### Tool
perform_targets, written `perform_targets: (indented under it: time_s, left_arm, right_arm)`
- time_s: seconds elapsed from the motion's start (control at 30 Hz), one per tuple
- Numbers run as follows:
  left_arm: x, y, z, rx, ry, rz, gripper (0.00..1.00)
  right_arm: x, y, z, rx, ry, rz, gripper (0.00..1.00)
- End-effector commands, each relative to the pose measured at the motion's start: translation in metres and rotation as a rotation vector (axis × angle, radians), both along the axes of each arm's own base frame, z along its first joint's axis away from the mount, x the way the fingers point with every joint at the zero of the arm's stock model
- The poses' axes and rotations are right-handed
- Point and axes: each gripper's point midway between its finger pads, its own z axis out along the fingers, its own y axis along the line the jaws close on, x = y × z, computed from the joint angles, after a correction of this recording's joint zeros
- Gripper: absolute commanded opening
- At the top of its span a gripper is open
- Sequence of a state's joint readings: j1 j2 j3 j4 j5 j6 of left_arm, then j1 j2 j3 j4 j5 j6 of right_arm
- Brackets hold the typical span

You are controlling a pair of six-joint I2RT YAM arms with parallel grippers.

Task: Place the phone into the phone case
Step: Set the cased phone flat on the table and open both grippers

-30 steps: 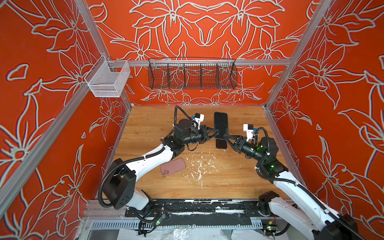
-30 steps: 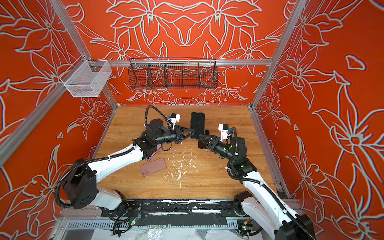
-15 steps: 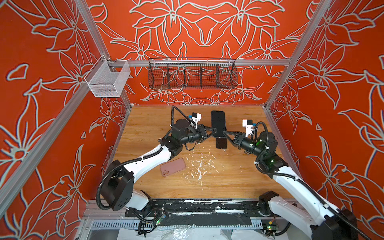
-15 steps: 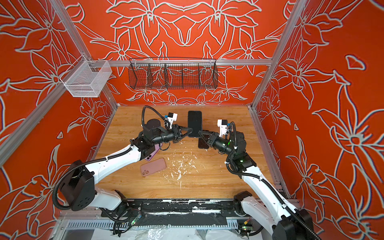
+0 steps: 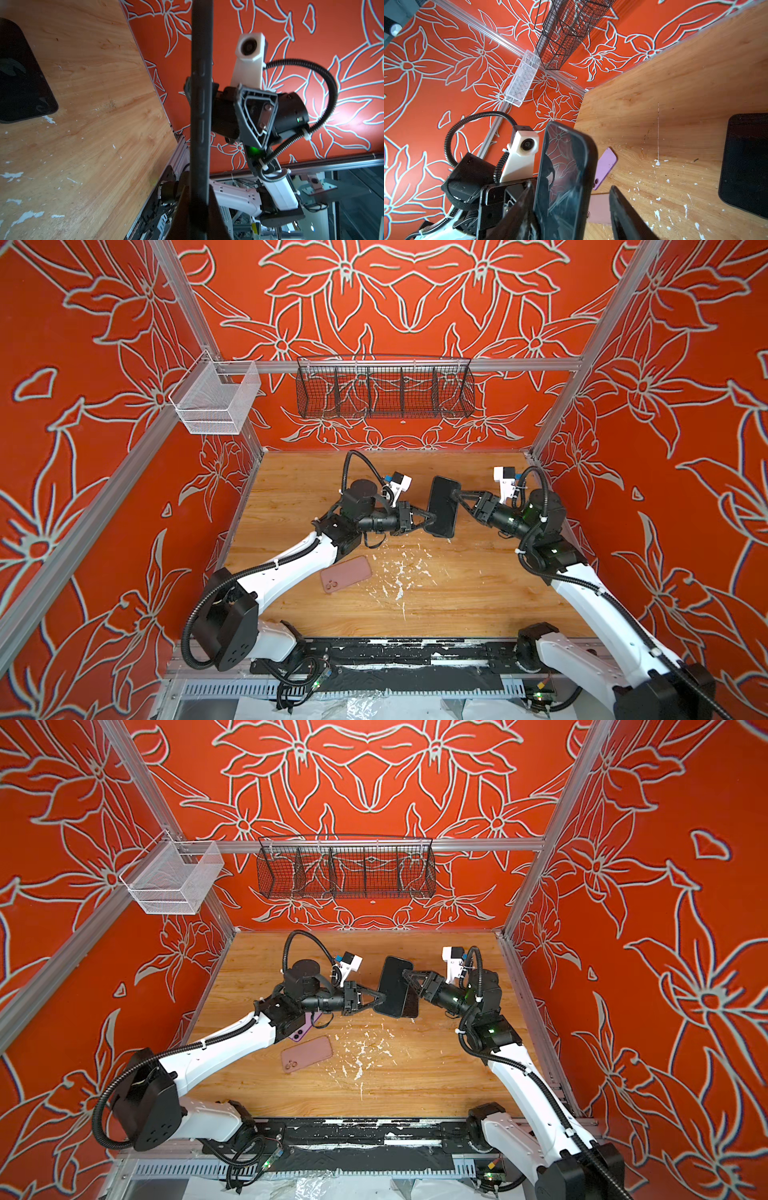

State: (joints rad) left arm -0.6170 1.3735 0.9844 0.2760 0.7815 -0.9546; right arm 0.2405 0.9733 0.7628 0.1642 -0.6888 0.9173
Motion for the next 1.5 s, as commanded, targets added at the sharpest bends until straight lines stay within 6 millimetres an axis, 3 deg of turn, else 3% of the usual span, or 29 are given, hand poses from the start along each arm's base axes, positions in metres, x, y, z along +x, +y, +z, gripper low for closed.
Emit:
perform_targets:
  time_s: [0.0, 0.13, 0.43, 0.6, 0.67, 0.73, 0.8, 0.87, 0.97, 1.07, 1.47]
  left_arm:
    - [-0.026, 0.004, 0.027, -0.046, -0.133, -0.097, 0.0]
    - [-0.029, 0.005, 0.025, -0.039, -0.13, -0.106, 0.0]
    - [-0.027, 0.005, 0.022, -0.034, -0.113, -0.095, 0.0]
    - [-0.025, 0.006, 0.022, -0.034, -0.109, -0.079, 0.0]
    - [-0.023, 0.007, 0.022, -0.031, -0.108, -0.064, 0.0]
    - [-0.021, 0.008, 0.021, -0.024, -0.108, -0.045, 0.0]
    - [-0.015, 0.01, 0.018, -0.008, -0.102, -0.009, 0.0]
    - [-0.007, 0.013, 0.009, 0.023, -0.081, 0.04, 0.0]
    - [0.012, 0.022, -0.014, 0.085, -0.021, 0.142, 0.0]
    - [0.03, 0.032, -0.043, 0.162, 0.055, 0.235, 0.0]
    - [0.083, 0.018, -0.131, 0.289, 0.126, 0.277, 0.0]
  right_arm:
    - [-0.005, 0.011, 0.017, 0.025, -0.064, 0.099, 0.59]
    - [-0.003, 0.015, 0.013, 0.052, -0.054, 0.121, 0.52]
    - [0.004, 0.005, 0.004, -0.008, -0.043, 0.032, 0.21]
    - [0.008, 0.002, -0.001, -0.03, -0.03, 0.007, 0.15]
    - [0.01, -0.001, -0.005, -0.05, -0.017, -0.011, 0.2]
    - [0.012, -0.007, -0.01, -0.083, 0.0, -0.048, 0.36]
    - [0.013, -0.019, -0.017, -0.135, 0.035, -0.114, 0.49]
    - [0.013, -0.04, -0.027, -0.201, 0.084, -0.214, 0.55]
    - [0.006, -0.073, -0.046, -0.299, 0.177, -0.353, 0.59]
    - [-0.005, -0.09, -0.065, -0.36, 0.243, -0.415, 0.59]
    - [-0.033, -0.095, -0.119, -0.425, 0.343, -0.387, 0.58]
